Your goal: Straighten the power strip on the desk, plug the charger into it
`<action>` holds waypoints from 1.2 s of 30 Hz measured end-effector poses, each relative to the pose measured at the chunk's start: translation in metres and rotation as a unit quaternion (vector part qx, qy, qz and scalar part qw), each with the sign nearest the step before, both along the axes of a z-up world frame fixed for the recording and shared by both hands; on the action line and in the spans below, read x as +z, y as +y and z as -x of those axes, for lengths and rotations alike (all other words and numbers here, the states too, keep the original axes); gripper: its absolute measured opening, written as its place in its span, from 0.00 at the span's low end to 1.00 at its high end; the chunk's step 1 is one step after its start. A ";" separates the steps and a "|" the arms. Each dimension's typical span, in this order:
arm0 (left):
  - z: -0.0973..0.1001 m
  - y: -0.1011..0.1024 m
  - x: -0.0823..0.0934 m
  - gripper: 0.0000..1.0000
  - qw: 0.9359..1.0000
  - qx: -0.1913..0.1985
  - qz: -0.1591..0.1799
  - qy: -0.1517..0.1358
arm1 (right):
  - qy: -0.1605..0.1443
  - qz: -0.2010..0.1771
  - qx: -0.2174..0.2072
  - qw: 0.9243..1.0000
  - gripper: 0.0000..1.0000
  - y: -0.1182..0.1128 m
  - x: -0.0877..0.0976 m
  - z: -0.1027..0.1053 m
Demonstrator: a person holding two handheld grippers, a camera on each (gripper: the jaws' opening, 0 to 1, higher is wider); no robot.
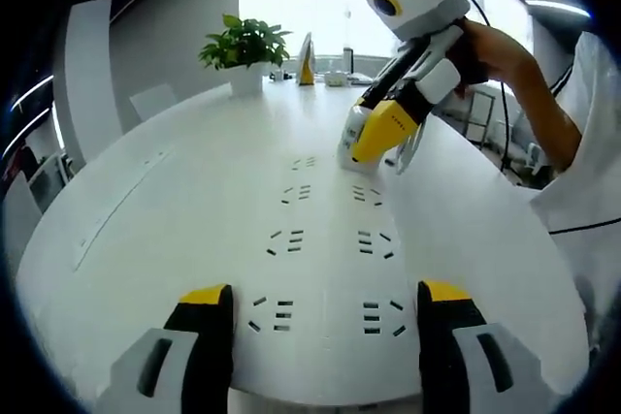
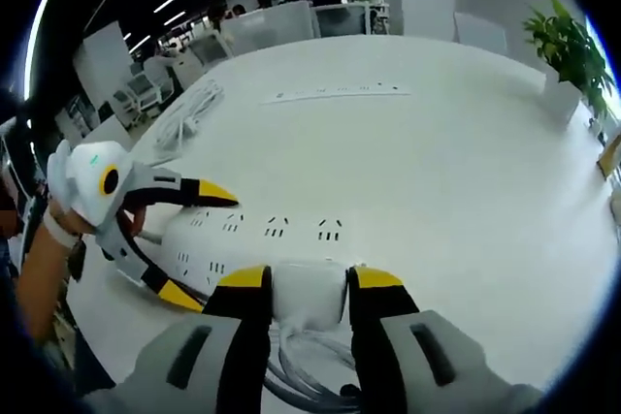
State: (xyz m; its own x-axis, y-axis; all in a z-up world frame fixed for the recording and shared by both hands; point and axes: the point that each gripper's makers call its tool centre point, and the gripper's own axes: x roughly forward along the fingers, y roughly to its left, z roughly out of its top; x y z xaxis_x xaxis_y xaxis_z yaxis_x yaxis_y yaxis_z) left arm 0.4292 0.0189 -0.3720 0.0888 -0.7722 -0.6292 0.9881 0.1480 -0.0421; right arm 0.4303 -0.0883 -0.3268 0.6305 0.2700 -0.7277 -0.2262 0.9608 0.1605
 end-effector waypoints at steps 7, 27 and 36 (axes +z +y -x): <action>-0.001 -0.002 0.001 0.79 1.000 0.002 0.006 0.004 | -0.018 -0.029 0.022 0.999 0.33 0.004 0.001 -0.006; -0.009 -0.006 0.032 0.96 0.996 0.040 0.075 -0.033 | -0.086 -0.017 0.074 0.993 0.76 0.015 0.014 -0.009; 0.001 0.004 0.049 0.96 0.989 0.075 0.122 -0.025 | -0.122 -0.019 0.091 0.988 0.87 0.019 0.031 0.002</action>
